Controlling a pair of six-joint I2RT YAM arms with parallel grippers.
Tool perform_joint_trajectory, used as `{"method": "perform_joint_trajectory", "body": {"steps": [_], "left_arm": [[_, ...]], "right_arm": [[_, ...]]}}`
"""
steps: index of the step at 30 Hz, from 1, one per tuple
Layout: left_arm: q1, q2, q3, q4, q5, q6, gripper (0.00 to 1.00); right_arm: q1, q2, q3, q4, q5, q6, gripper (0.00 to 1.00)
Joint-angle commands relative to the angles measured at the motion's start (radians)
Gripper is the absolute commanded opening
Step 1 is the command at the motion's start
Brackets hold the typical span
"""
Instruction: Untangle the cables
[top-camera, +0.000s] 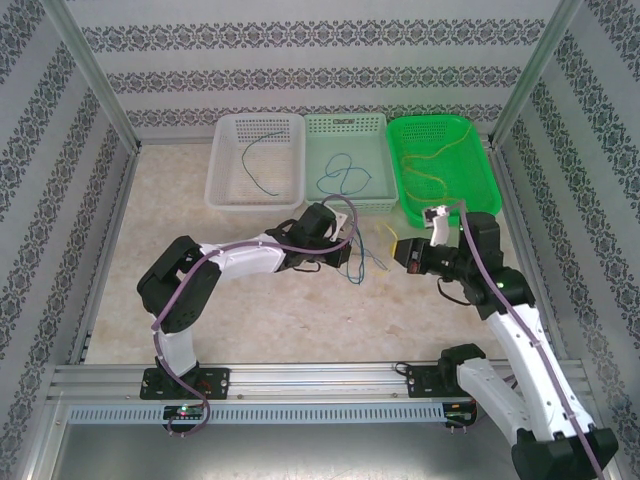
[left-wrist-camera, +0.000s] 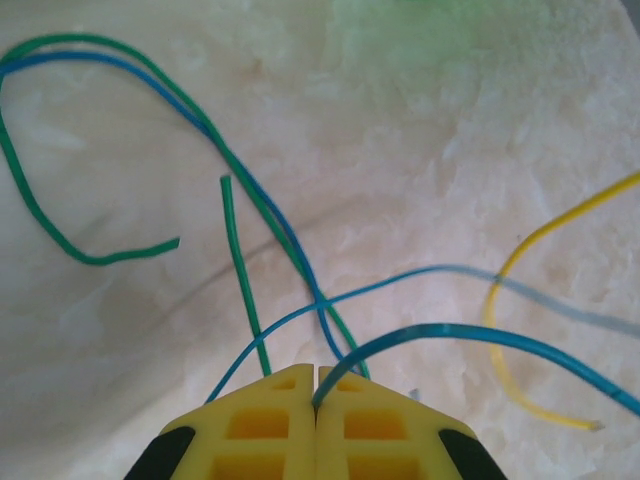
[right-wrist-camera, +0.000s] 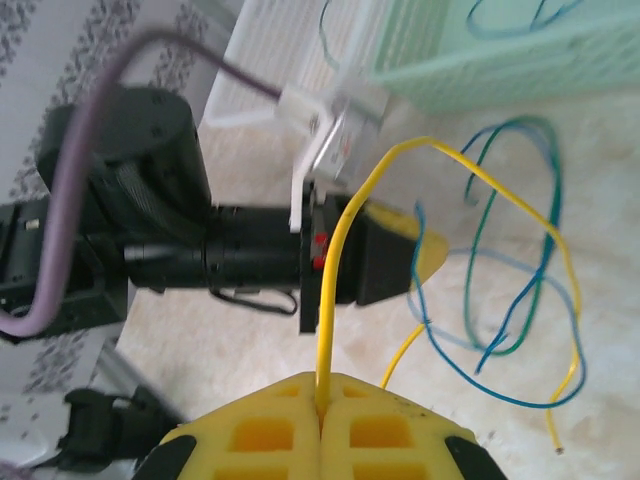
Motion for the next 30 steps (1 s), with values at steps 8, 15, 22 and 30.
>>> {"method": "perform_joint_trajectory", "body": {"steps": [8, 15, 22, 30], "left_arm": [[0.022, 0.057, 0.033, -0.155, -0.091, -0.018, 0.0], [0.024, 0.098, 0.06, -0.185, -0.056, -0.011, 0.0], [0.025, 0.112, 0.077, -0.257, -0.121, 0.032, 0.0], [0.026, 0.128, 0.078, -0.213, -0.051, 0.006, 0.0]], "right_arm": [[-0.017, -0.159, 0.061, 0.17, 0.15, 0.031, 0.0], [-0.018, -0.178, 0.079, 0.162, 0.122, 0.023, 0.0], [-0.02, -0.212, 0.057, 0.181, 0.18, 0.052, 0.0], [-0.014, -0.067, 0.055, 0.13, -0.002, 0.096, 0.0]]}}
